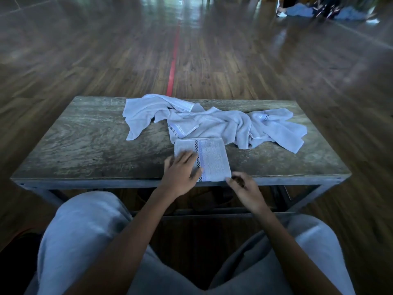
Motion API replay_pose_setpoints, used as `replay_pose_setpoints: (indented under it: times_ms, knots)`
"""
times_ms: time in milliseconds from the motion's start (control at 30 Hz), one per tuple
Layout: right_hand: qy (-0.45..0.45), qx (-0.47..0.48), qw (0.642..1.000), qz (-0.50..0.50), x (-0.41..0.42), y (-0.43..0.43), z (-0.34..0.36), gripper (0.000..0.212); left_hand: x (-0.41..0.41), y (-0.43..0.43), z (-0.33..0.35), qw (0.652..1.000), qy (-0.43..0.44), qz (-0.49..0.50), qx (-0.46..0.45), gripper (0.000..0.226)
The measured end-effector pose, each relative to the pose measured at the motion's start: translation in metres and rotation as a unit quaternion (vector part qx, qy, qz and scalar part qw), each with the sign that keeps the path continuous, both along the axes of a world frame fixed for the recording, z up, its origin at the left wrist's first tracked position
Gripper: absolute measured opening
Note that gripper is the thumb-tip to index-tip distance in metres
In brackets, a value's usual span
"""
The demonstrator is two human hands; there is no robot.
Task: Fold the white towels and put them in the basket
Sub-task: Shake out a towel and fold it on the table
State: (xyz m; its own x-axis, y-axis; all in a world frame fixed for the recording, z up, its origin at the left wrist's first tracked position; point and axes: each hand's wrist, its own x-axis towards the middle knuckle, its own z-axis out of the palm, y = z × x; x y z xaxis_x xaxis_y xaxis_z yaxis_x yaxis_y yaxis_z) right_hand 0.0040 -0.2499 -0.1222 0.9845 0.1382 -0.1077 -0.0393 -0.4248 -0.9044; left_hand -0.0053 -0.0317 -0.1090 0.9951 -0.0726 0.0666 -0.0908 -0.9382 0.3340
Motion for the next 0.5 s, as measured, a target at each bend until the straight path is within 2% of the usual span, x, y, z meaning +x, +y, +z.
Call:
replay_pose_setpoints:
  times_ms: [67,167,400,500]
  knots:
    - [0.029,0.083,0.996,-0.002,-0.002,0.002,0.002,0.018,0.002,-0.002,-0.006,0.998,0.05,0.001,0.036,0.059]
    - [0.058,0.151,0.987,0.001,-0.006,0.004,0.005,0.024,0.0,-0.005,-0.008,0.997,0.061,0.012,0.051,0.057]
    - [0.112,0.141,0.982,0.049,-0.002,0.017,0.014,0.024,-0.001,-0.005,-0.012,0.998,0.045,0.023,0.048,0.057]
    - [0.118,0.149,0.981,0.028,0.003,0.018,0.014,0.018,-0.001,-0.004,-0.013,0.998,0.035,0.027,0.044,0.057]
